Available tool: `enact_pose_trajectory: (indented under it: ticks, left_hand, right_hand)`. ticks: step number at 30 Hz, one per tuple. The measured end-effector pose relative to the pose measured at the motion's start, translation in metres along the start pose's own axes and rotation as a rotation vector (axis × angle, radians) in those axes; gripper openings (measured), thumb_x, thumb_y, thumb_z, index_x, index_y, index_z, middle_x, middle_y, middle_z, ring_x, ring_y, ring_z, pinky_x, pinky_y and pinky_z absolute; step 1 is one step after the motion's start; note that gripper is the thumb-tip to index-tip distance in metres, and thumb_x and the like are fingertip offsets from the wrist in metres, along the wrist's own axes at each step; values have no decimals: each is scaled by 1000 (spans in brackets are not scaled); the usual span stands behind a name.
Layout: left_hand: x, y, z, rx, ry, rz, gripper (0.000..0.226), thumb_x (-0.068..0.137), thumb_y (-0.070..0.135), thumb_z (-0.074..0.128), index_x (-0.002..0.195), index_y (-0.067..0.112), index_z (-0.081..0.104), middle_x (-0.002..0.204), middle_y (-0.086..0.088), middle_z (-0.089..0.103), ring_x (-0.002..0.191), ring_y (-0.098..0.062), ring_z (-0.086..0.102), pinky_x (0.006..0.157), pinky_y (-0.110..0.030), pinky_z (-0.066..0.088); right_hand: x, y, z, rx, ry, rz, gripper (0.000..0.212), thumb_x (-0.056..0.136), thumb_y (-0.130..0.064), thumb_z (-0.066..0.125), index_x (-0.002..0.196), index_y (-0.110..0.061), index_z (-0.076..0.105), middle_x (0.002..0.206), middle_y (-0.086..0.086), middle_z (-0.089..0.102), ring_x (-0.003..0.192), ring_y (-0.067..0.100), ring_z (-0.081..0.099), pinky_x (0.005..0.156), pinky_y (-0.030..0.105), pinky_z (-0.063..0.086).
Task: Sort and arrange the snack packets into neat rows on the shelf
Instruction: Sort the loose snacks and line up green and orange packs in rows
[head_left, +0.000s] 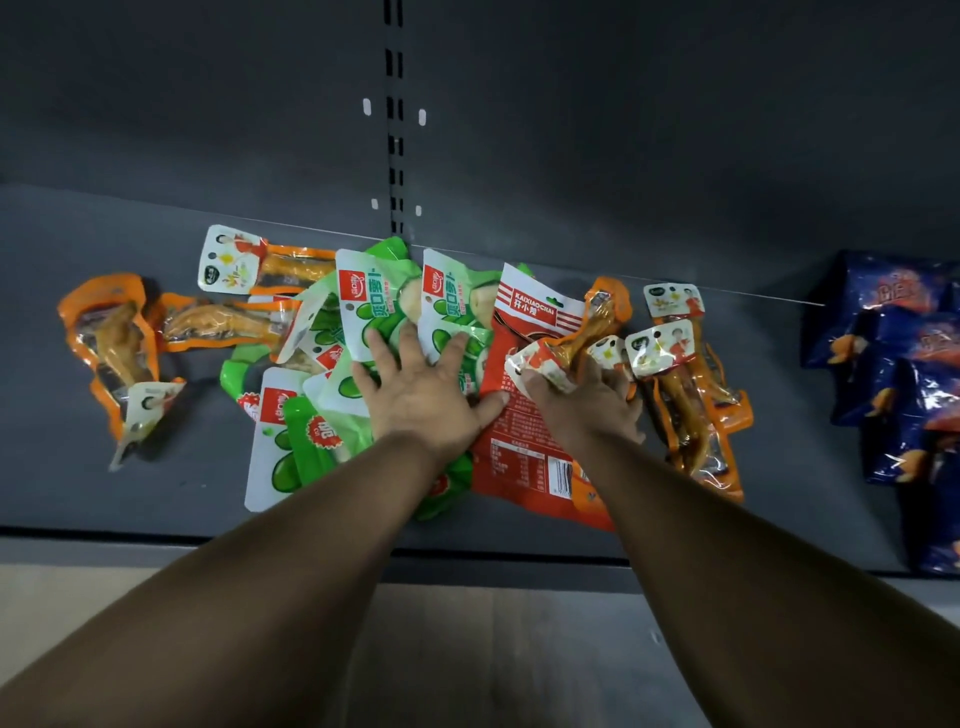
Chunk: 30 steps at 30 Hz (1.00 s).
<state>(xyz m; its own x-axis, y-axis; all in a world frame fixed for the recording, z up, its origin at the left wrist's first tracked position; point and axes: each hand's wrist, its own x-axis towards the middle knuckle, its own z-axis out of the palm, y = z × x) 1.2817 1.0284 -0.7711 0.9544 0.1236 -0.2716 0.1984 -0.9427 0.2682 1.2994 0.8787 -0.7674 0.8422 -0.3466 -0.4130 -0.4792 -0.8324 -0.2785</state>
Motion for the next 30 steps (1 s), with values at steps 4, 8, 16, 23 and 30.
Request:
enact_pose_trajectory:
  ticks: [4,8,16,23,30]
  left_hand:
    - [0,-16,-4,16,-8,2,86,79,79,36,149,41,5,159,-13,-6,143,-43,-12,113,-59,1]
    - [-1,-38,-10,25,5,-7,86,79,79,36,149,41,5,159,-13,-4,143,-42,-11,113,-58,2]
    - [2,-98,-26,62,32,-45,87,77,82,35,149,43,6,159,-13,1,144,-40,-7,114,-58,7]
    - [-2,-151,-40,81,59,-102,87,76,82,35,149,44,8,158,-14,5,145,-38,-4,116,-56,9]
    - [-5,-170,-46,111,58,-129,87,75,82,34,149,45,6,158,-14,4,145,-37,-4,116,-54,7]
  right_hand:
    - [-7,-11,9,17,2,-10,85,84,-71,43,151,-30,12,160,5,2,145,38,1,112,59,13]
    - [-18,-29,20,9,-4,-20,85,84,-70,43,151,-28,11,159,7,2,145,39,1,113,57,12]
    - [-43,-80,48,-9,-17,-74,83,87,-67,40,152,-25,12,159,10,1,144,42,0,117,51,8]
    - [-67,-125,71,-40,-60,-140,82,88,-67,37,152,-23,11,159,15,-1,143,44,-2,116,51,5]
    - [-76,-141,77,-76,-125,-153,84,89,-68,33,153,-23,3,159,15,-7,143,47,-5,116,53,3]
